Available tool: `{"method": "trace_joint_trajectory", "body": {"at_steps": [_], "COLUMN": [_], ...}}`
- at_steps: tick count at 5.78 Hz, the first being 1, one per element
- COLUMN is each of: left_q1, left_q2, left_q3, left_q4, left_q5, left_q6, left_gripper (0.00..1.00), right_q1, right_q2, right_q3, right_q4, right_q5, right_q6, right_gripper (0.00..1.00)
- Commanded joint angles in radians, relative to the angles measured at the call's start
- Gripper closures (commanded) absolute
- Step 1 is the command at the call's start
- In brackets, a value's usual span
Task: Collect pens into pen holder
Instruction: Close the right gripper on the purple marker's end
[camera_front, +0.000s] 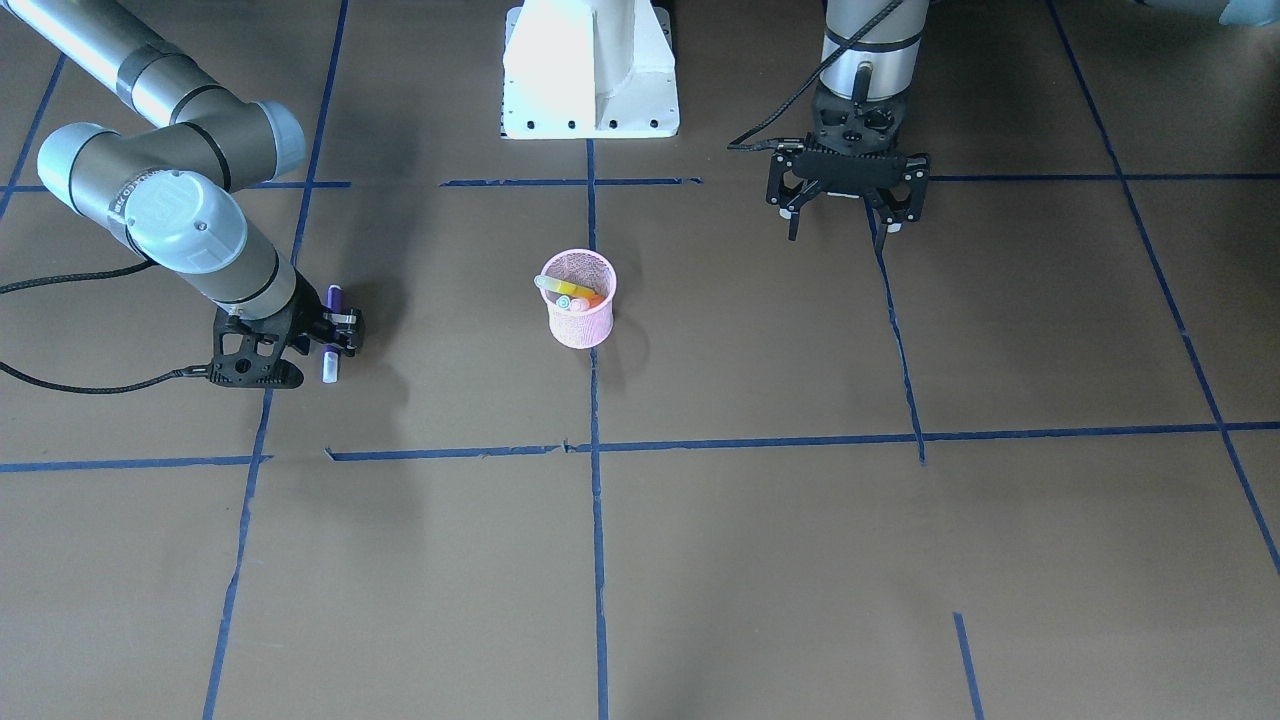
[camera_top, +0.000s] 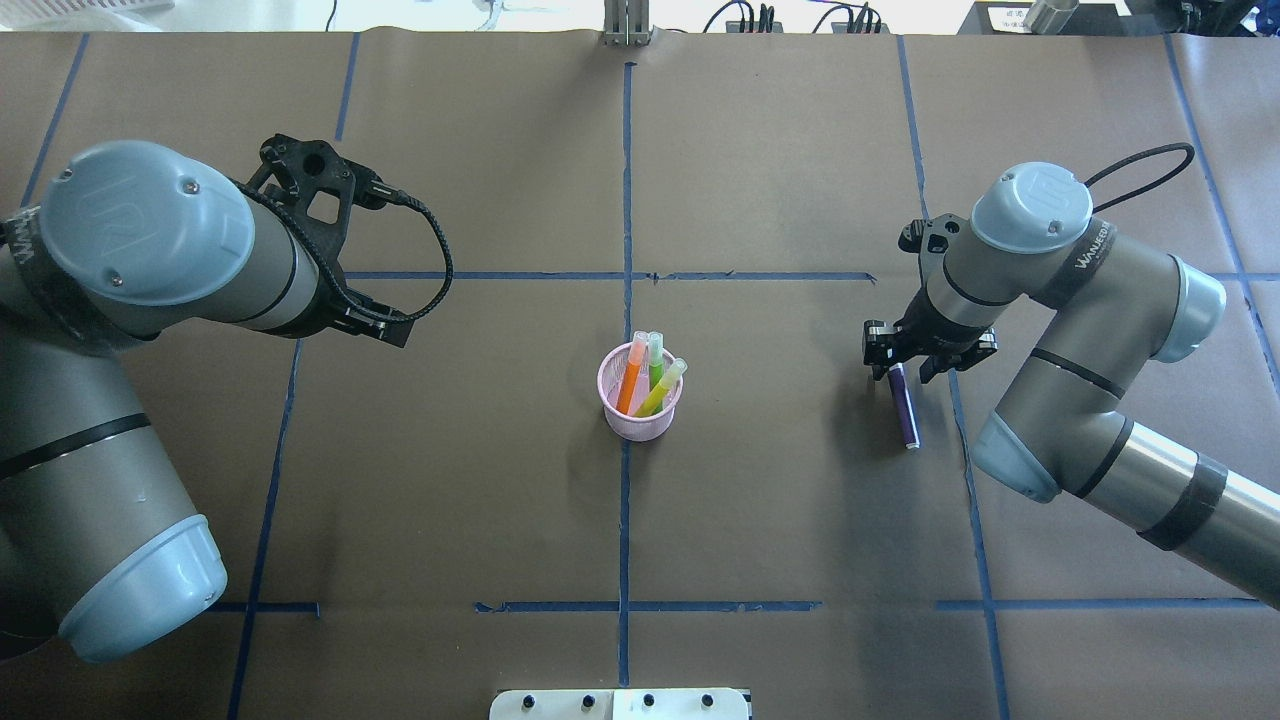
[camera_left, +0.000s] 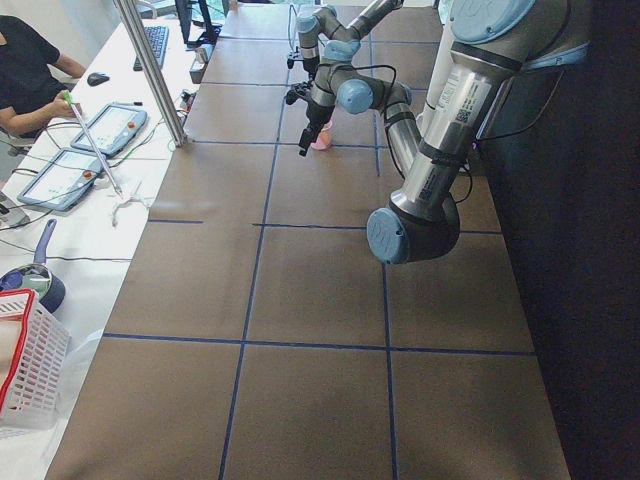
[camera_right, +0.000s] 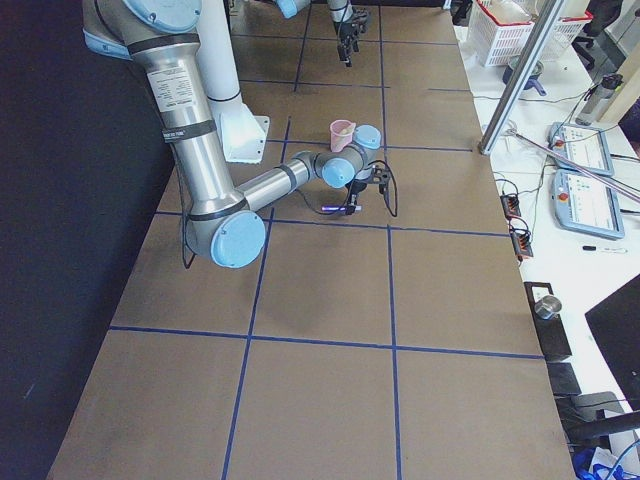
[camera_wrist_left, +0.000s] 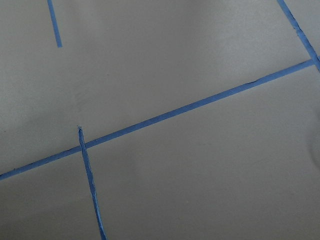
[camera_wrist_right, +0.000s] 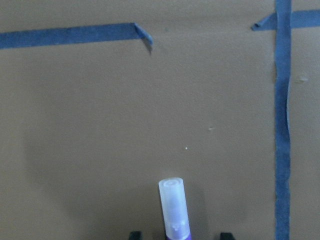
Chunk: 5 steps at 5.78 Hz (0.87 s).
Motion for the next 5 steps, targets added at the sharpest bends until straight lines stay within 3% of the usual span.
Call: {"method": "trace_joint_trajectory", "body": {"at_steps": [1, 3, 4, 5], "left_q1": [0.0, 0.0, 0.0, 0.0], "left_q2": [0.001, 0.001, 0.001, 0.001], "left_q3": [-0.001, 0.002, -0.001, -0.001], "left_q4": [0.0, -0.001, 0.0, 0.0], "left_q5": [0.0, 0.0, -0.002, 0.0], "left_q6": [0.0, 0.0, 0.003, 0.008], "left_gripper": [0.08, 0.08, 0.08, 0.08], "right_q1": [-0.01, -0.017, -0.017, -0.017], "right_q2": [-0.001, -0.002, -0.007, -0.008], "right_q3": [0.001, 0.002, 0.002, 0.002], "right_q4": [0.0, 0.0, 0.0, 0.0], "right_q5": [0.0, 0.0, 0.0, 0.003], "right_q6": [0.001, 0.001, 0.001, 0.001], "right_gripper": [0.39, 0.42, 0.59, 0.95]}}
